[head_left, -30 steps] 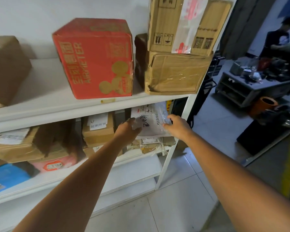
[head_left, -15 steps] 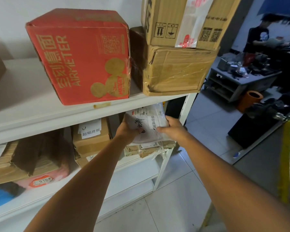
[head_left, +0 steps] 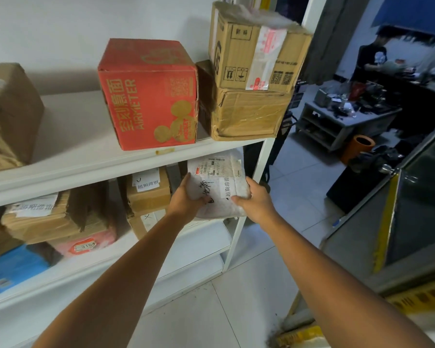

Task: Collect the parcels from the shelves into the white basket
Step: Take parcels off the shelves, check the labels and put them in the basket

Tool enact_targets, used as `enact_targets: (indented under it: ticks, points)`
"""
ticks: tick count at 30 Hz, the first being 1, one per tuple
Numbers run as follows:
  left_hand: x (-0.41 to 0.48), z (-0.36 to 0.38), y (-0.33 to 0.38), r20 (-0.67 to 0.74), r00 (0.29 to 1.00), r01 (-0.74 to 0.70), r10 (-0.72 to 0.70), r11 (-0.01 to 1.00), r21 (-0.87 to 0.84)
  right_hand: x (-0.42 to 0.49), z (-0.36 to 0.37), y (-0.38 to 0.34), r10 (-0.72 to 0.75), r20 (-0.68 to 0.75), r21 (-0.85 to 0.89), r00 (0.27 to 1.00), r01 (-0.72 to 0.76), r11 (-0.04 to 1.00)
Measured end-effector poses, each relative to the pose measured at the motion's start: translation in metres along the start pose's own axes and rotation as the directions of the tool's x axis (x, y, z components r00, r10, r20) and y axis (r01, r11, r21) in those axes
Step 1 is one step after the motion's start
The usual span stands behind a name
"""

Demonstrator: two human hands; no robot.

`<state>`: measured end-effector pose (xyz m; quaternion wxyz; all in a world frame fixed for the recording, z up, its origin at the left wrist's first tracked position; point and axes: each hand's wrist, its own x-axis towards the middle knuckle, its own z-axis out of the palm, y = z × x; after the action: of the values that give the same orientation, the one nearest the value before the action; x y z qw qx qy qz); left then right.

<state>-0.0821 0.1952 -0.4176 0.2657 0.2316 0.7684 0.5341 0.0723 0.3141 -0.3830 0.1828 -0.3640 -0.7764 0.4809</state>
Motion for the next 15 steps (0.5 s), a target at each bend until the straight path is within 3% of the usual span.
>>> enact_targets:
  ticks: [7, 15]
  points:
    - [-0.102, 0.000, 0.021, -0.082, 0.996, -0.042, 0.041, 0.999, -0.006, -0.075, -0.022, -0.002, -0.043, 0.052, 0.008, 0.998, 0.043, 0.999]
    - [-0.218, 0.002, 0.013, -0.279, 0.960, 0.043, -0.032, 0.998, 0.036, -0.150, -0.028, 0.000, -0.127, 0.191, -0.037, 0.973, 0.137, 0.990]
